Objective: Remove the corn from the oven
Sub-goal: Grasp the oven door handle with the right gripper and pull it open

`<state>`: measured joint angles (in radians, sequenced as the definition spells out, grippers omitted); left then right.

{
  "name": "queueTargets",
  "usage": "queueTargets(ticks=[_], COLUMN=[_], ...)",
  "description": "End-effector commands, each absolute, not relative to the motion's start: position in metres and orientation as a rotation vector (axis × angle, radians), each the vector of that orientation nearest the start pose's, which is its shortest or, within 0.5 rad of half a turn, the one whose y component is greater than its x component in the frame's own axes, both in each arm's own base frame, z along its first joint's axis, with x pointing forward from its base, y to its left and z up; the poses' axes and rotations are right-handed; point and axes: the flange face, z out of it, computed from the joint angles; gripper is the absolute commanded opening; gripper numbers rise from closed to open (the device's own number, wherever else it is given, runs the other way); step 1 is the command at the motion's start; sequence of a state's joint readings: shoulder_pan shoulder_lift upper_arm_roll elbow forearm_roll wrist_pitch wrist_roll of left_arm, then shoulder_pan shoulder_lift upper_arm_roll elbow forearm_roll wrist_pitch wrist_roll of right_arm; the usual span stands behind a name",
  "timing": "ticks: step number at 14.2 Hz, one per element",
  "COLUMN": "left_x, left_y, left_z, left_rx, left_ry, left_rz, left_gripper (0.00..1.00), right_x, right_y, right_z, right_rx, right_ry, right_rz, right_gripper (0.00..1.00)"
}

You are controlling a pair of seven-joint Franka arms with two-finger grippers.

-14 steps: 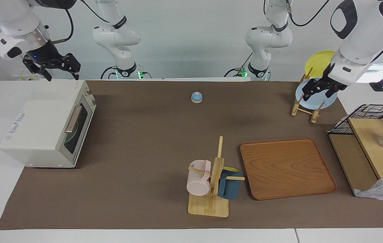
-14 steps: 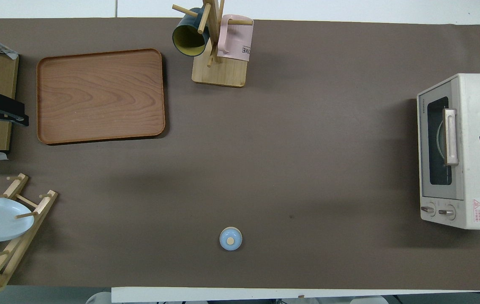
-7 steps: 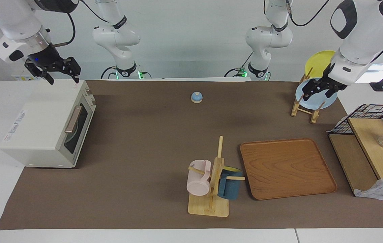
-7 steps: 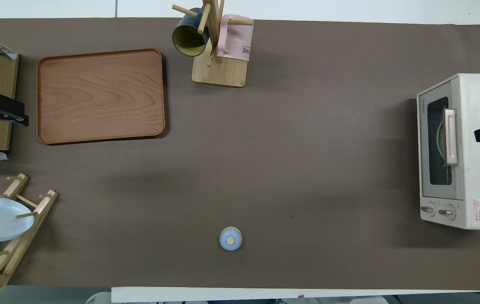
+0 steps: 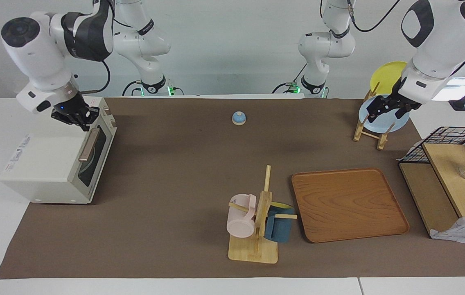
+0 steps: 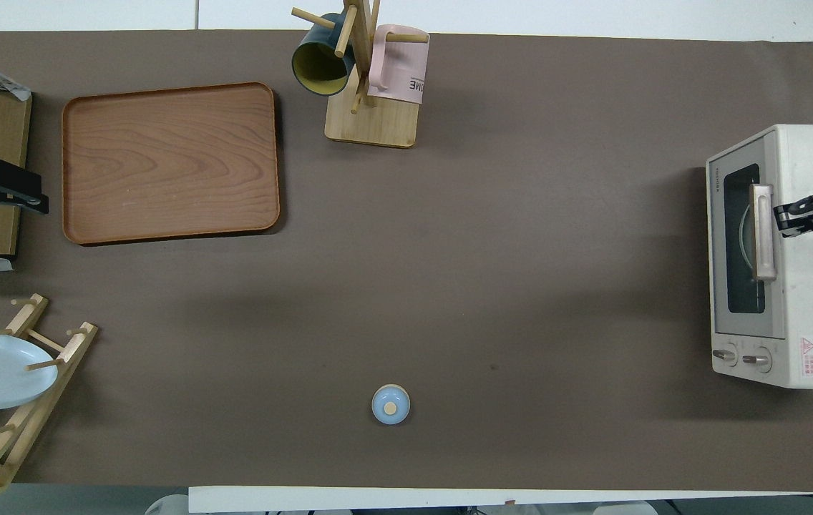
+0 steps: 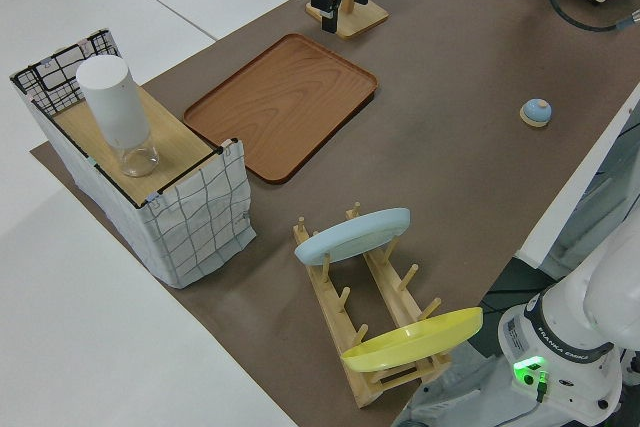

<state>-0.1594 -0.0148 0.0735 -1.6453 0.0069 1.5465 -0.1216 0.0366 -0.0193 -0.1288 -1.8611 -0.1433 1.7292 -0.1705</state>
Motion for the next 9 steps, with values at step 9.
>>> queueTargets(ticks=[9], left_x=[0.543], left_y=[-0.044], left_z=[0.598], left_rx=[-3.109], left_ry=[-0.038], left_rz=[0.125], left_gripper=[1.00], right_x=[0.543], right_y=[-0.068], right_z=[0.465], right_rx=[-3.332], right_ry=[-0.198], right_rz=[0.246], right_gripper=[0.00])
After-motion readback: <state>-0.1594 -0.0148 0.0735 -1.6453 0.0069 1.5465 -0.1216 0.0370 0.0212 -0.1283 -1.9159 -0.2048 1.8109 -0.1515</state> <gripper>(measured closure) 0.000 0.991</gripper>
